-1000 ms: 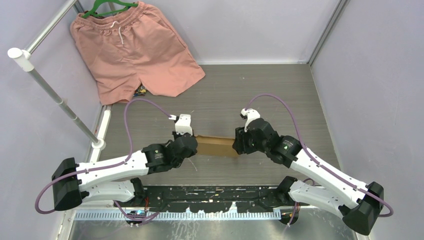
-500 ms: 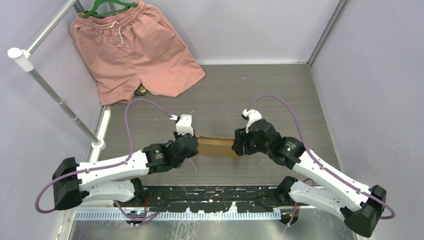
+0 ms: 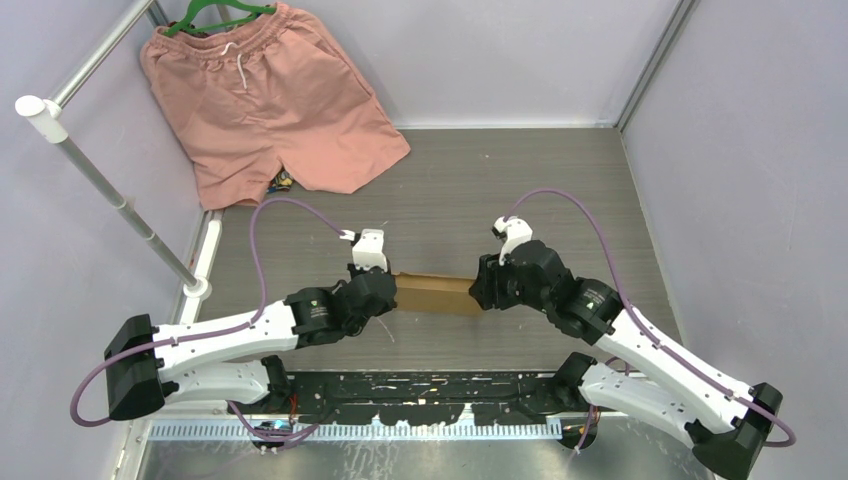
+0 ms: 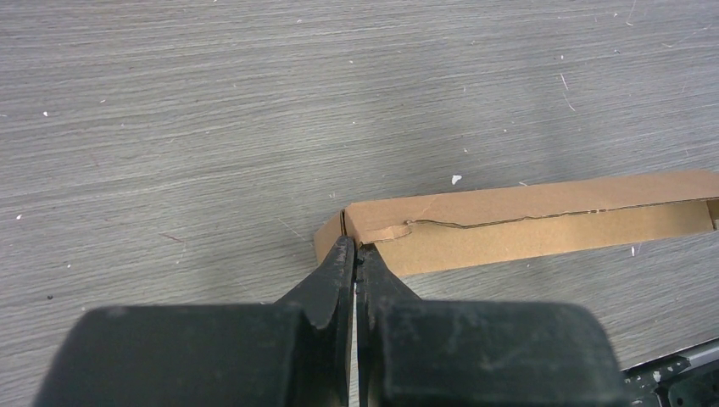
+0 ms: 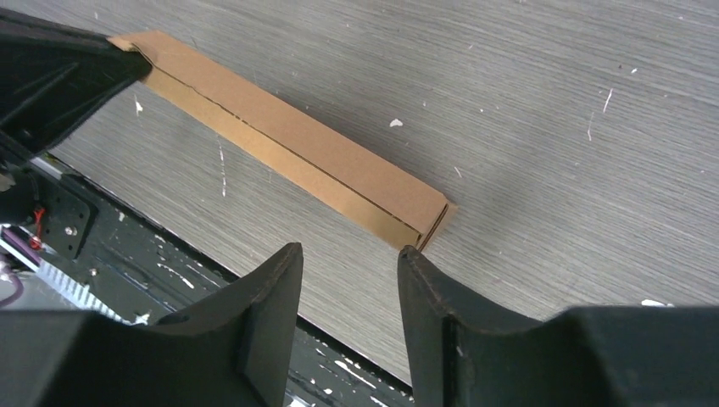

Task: Fold the paper box
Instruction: Close the paper box at the center of the board.

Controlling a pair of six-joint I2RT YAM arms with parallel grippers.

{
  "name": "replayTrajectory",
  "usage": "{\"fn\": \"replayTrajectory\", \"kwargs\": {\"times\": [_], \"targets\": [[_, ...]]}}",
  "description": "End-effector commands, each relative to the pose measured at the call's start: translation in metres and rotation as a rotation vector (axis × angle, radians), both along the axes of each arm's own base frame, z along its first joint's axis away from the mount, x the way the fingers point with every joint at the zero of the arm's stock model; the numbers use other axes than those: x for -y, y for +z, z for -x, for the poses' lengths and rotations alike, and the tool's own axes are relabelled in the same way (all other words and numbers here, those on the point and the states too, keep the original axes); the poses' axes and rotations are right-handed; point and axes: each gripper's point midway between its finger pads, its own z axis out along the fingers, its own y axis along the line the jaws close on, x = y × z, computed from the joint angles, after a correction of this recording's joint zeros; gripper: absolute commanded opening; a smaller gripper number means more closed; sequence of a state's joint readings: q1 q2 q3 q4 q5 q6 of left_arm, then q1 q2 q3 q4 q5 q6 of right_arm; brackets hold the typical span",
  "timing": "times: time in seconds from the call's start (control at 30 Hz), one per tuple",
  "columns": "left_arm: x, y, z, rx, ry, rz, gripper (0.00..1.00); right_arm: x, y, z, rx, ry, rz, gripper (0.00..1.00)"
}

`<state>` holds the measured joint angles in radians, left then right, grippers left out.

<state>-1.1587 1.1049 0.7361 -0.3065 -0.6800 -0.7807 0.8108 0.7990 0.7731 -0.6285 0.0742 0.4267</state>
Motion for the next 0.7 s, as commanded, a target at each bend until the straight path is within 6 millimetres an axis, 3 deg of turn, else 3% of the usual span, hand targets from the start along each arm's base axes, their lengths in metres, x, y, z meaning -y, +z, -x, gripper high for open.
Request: {"fn": "replayTrajectory", "kwargs": {"times": [0.0,0.17,0.67], "targets": [[-0.006,-0.032,0.02,-0.105,-0.05,-0.081,0.0,-0.001,0.037,-0.009,0.082,-0.043,-0.073,0.46],[-0.008,-0.035,0.02,-0.105,-0.047,-0.078,0.0,-0.002,0.048,-0.018,0.115,-0.08,-0.088,0.39],[-0.01,-0.034,0.022,-0.084,-0.048,-0.062,0.0,-0.015,0.031,-0.033,0.056,-0.104,-0.032,0.34]]}}
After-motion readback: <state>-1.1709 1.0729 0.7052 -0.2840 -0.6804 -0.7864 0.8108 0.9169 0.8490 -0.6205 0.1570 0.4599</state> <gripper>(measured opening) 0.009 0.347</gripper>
